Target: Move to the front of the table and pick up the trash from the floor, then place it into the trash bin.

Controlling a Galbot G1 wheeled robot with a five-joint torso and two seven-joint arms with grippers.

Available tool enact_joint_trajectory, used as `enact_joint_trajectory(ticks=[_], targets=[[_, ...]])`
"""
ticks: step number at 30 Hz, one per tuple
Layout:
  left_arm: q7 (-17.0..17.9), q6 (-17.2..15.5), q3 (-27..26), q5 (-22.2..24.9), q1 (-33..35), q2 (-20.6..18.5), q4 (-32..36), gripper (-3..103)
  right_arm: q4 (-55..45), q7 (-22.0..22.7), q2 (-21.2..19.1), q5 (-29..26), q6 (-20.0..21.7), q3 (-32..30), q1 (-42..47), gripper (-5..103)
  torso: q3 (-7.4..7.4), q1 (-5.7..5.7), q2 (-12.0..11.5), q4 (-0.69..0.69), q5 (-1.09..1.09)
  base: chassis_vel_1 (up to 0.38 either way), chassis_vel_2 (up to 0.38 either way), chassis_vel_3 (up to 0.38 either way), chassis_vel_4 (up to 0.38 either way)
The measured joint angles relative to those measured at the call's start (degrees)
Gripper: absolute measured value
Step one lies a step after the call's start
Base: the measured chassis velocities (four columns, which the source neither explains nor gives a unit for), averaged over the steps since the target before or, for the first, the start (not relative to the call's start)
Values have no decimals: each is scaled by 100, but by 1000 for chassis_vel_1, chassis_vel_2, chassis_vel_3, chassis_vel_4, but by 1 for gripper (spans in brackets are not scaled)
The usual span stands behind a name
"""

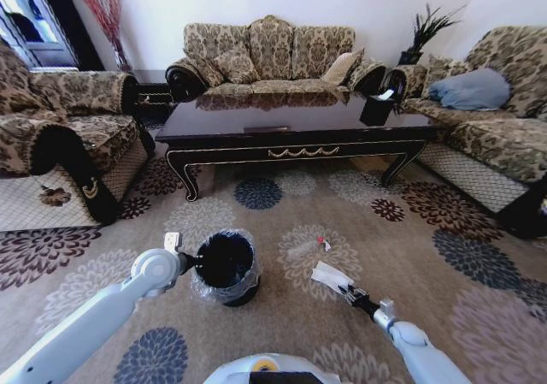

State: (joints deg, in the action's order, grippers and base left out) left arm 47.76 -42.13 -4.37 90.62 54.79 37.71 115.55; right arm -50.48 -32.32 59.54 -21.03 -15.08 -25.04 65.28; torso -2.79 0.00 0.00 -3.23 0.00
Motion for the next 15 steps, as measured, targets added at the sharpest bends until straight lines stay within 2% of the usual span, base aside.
enact_joint_trajectory(ticks=[4,15], targets=[[0,0,14,-5,17,26,0,0,-67,0,-2,-14,0,-16,51,3,0,0,0,1,0,0,0,0,0],[3,0,27,-30,55,25,68,0,-370,-2,-72,-181,0,-84,200,0,0,0,0,1,1,0,0,0,0]])
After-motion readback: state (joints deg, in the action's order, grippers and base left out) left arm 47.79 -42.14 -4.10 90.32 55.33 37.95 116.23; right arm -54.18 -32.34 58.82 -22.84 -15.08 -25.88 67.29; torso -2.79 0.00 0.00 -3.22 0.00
